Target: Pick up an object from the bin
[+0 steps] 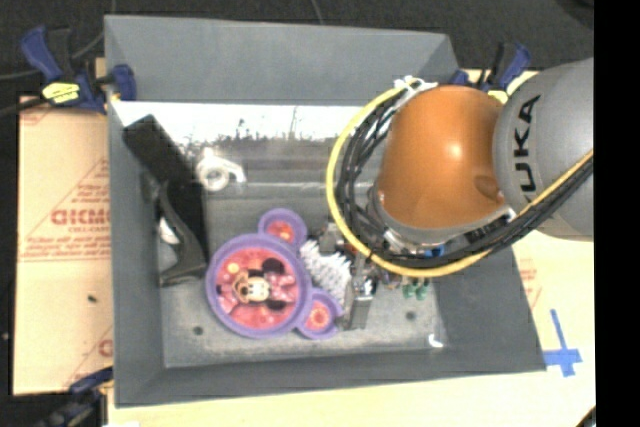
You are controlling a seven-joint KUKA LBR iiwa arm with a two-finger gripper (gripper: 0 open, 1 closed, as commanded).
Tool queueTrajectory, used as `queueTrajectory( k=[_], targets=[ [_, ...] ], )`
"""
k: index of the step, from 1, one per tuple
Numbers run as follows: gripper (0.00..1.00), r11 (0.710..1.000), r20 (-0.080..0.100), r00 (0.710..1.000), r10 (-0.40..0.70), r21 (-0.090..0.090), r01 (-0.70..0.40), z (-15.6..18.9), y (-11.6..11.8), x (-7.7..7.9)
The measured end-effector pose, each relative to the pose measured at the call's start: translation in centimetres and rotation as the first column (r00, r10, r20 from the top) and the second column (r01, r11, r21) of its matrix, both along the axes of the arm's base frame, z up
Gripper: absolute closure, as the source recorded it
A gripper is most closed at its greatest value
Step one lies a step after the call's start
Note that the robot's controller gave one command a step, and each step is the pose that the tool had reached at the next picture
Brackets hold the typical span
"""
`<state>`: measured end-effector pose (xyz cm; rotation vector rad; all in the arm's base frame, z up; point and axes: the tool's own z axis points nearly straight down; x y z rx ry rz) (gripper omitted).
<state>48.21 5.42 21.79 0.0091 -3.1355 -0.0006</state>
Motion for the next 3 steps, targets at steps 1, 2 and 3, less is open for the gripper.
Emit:
queueTrajectory(
  k=[1, 2, 3],
  targets=[
    [0.0, 1.0, 0.009, 1.0, -0.004, 0.001, 0.004, 0.4, 0.0, 0.2],
    [0.0, 0.995, 0.01, 0.995, 0.097, 0.0, -0.097, -13.3, 0.5, -0.7],
    [0.0, 0.999, 0.018, 0.999, -0.041, 0.002, 0.041, -5.9, -0.6, -0.7]
  ],
)
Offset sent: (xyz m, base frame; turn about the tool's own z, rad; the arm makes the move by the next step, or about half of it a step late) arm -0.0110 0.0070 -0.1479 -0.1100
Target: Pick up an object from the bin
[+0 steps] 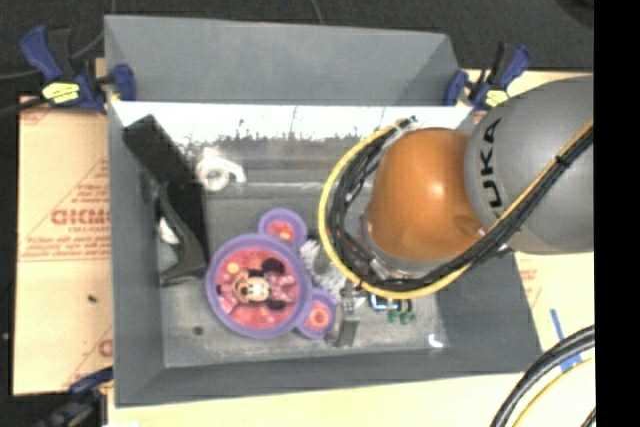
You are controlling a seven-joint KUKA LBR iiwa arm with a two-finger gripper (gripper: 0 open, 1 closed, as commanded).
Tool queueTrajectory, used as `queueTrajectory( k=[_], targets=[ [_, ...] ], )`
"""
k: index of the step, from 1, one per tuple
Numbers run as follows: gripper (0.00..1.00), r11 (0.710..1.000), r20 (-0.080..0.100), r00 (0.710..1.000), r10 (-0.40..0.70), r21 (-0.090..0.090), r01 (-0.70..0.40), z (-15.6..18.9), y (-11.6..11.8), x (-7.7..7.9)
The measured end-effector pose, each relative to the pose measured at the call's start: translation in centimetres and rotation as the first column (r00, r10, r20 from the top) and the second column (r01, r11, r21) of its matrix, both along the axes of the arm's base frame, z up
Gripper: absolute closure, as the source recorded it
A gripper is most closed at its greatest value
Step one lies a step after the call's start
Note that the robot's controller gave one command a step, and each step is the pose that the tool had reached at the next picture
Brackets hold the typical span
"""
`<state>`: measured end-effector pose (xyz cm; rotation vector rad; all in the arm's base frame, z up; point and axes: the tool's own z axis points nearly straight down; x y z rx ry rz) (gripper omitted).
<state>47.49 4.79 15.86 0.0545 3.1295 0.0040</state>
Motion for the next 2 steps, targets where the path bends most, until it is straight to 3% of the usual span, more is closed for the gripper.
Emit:
queueTrajectory(
  k=[1, 2],
  targets=[
    [0.0, 0.977, -0.011, 0.977, 0.211, -0.001, -0.211, -6.0, 5.0, 1.1],
    [0.0, 1.0, 0.009, 1.0, -0.025, 0.002, 0.025, -8.8, 2.7, 0.3]
  ],
)
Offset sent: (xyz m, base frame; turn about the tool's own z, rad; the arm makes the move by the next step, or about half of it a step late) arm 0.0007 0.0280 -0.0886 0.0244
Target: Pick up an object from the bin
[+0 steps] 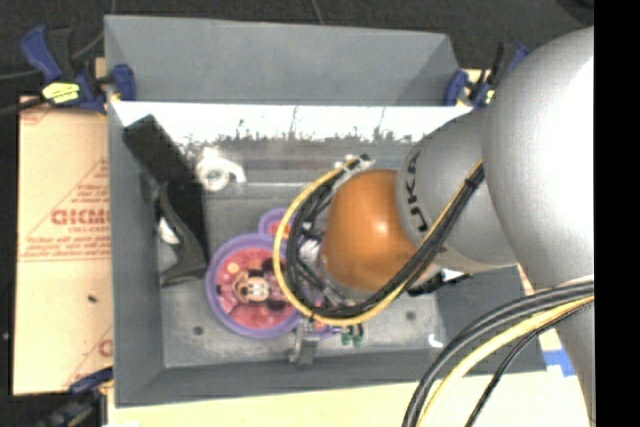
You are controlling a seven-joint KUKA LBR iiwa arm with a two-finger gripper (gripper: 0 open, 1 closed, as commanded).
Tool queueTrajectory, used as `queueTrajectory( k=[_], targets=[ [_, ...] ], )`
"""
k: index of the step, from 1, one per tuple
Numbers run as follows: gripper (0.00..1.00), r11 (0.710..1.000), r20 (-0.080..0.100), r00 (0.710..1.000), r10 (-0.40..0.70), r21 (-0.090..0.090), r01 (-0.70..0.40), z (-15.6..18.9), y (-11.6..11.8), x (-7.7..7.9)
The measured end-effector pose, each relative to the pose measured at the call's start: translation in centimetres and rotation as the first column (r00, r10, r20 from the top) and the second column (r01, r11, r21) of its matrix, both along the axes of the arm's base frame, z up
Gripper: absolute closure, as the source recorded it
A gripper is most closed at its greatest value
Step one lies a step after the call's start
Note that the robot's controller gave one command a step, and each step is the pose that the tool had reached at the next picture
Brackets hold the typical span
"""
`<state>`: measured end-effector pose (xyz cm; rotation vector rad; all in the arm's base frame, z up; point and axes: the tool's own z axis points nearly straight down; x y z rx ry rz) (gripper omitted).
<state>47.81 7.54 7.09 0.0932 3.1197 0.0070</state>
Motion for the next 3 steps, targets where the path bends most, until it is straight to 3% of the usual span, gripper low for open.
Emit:
queueTrajectory(
  k=[1, 3],
  targets=[
    [1.0, 0.999, -0.017, 0.998, 0.053, -0.002, -0.053, -0.04, 1.34, 1.13],
    [1.0, 0.999, -0.017, 0.998, 0.052, -0.002, -0.052, 0.16, 1.32, 1.08]
  ],
)
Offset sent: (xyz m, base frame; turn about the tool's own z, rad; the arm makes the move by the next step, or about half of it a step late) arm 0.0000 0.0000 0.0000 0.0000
